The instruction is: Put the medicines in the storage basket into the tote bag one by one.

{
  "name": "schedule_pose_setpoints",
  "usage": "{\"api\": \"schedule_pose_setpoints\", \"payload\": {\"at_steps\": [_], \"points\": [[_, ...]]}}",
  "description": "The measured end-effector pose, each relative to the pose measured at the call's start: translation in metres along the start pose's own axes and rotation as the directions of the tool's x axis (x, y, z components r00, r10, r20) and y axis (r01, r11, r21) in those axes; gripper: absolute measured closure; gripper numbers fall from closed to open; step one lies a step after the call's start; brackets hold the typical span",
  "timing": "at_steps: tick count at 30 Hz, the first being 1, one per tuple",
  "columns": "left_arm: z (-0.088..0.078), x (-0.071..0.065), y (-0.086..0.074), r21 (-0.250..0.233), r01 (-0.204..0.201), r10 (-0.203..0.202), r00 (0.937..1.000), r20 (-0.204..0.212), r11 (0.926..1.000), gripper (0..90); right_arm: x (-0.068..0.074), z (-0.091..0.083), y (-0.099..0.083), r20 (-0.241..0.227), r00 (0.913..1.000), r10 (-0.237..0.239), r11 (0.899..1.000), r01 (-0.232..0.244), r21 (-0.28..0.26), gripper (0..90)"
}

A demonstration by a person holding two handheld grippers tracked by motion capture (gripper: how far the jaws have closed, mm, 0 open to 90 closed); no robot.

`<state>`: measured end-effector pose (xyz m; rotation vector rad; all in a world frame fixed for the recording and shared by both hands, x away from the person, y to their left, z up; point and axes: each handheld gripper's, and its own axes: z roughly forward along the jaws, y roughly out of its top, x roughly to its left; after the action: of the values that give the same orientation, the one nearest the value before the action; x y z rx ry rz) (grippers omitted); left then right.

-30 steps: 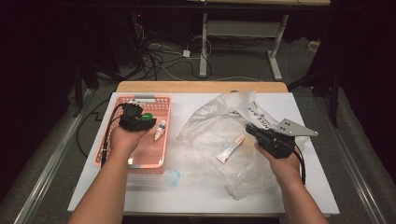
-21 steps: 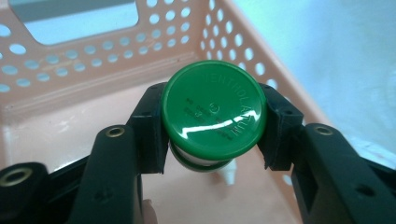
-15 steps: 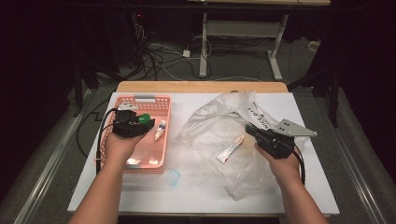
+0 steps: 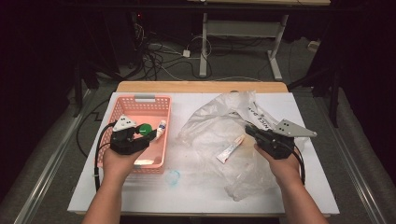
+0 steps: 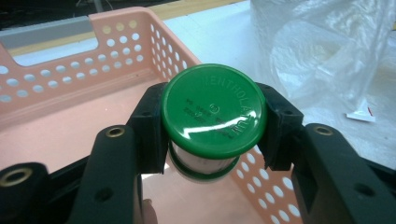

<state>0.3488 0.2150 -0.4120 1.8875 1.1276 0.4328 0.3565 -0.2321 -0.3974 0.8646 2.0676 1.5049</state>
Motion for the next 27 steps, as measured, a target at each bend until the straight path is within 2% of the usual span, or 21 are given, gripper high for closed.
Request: {"api": "schedule_pose_setpoints", "payload": {"at_steps": [4, 12, 27], "points": [[-0.005, -0.001, 0.001, -0.028, 0.007, -0.007, 0.9996, 0.028, 0.9996, 49.7, -0.001, 0.0, 0.0, 0.001, 1.0, -0.005, 1.0, 0.005, 0.001, 90.0], [-0.013, -0.011, 0.001, -0.048, -0.011, 0.013, 0.9985, 0.053, 0.9988, 49.7, 0.001, 0.0, 0.0, 0.002, 1.0, 0.003, 1.0, -0.003, 0.002, 90.0], [-0.011, -0.035, 0.004, -0.065, -0.038, 0.046, 0.9916, 0.121, 0.9971, 49.7, 0.001, 0.0, 0.0, -0.008, 1.0, 0.003, 1.0, -0.003, 0.0, 90.0]]}}
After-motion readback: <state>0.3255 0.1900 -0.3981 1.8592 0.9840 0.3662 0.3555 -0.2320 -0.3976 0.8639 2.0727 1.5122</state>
